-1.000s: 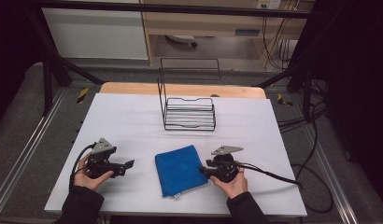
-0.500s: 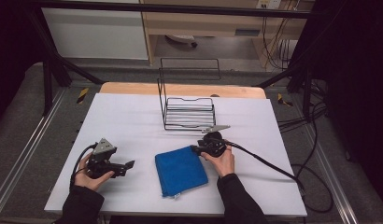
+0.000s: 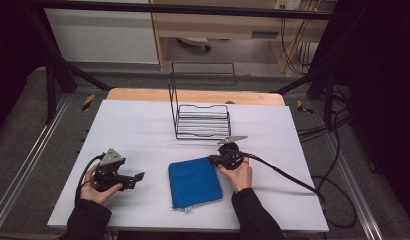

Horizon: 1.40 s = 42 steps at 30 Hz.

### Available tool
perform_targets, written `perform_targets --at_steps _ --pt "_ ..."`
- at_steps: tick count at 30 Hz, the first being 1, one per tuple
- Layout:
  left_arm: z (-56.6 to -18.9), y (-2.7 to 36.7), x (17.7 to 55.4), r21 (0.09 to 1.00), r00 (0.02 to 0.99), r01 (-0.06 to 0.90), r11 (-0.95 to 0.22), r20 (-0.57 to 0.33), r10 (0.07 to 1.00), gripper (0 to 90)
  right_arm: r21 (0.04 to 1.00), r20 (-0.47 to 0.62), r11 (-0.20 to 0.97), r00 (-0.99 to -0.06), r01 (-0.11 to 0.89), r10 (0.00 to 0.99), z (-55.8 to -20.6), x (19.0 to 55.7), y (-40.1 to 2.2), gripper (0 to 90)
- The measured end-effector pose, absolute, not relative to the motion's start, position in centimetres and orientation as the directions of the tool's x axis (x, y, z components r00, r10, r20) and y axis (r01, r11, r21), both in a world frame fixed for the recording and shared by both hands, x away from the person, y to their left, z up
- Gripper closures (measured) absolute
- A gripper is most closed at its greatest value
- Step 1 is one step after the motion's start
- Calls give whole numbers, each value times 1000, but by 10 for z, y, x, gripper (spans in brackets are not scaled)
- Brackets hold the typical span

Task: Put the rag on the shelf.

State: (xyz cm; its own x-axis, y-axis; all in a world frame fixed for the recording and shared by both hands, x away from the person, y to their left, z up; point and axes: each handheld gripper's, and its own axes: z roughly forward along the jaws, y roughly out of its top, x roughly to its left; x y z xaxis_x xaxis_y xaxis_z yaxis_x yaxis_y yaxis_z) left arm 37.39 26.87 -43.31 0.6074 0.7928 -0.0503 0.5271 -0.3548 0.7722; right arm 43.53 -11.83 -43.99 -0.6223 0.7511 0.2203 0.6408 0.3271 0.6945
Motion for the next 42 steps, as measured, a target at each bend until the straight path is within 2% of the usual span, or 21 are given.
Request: perform_targets --at_steps 9,12,18,24,28,35,42 --pt "-432 266 373 772 617 526 -357 -58 784 70 694 183 311 -577 650 796 -435 426 -143 867" --pt "-432 264 373 772 623 528 -355 -68 779 69 707 183 304 -581 638 793 -438 424 -147 826" --pt "-427 258 374 773 629 529 -349 -81 773 57 791 162 272 -616 548 771 -431 420 -158 534" --pt "-415 246 378 782 638 511 -357 -67 767 58 830 167 257 -661 495 732 -419 409 -175 227" --pt "-405 229 383 786 652 498 -366 -62 755 75 820 207 242 -663 519 720 -420 402 -187 127" --pt "-402 187 406 765 650 521 -377 -70 757 129 803 206 254 -651 539 731 -428 394 -199 62" --pt "-418 150 425 710 643 569 -416 -68 763 216 799 202 260 -650 541 732 -429 392 -200 61"
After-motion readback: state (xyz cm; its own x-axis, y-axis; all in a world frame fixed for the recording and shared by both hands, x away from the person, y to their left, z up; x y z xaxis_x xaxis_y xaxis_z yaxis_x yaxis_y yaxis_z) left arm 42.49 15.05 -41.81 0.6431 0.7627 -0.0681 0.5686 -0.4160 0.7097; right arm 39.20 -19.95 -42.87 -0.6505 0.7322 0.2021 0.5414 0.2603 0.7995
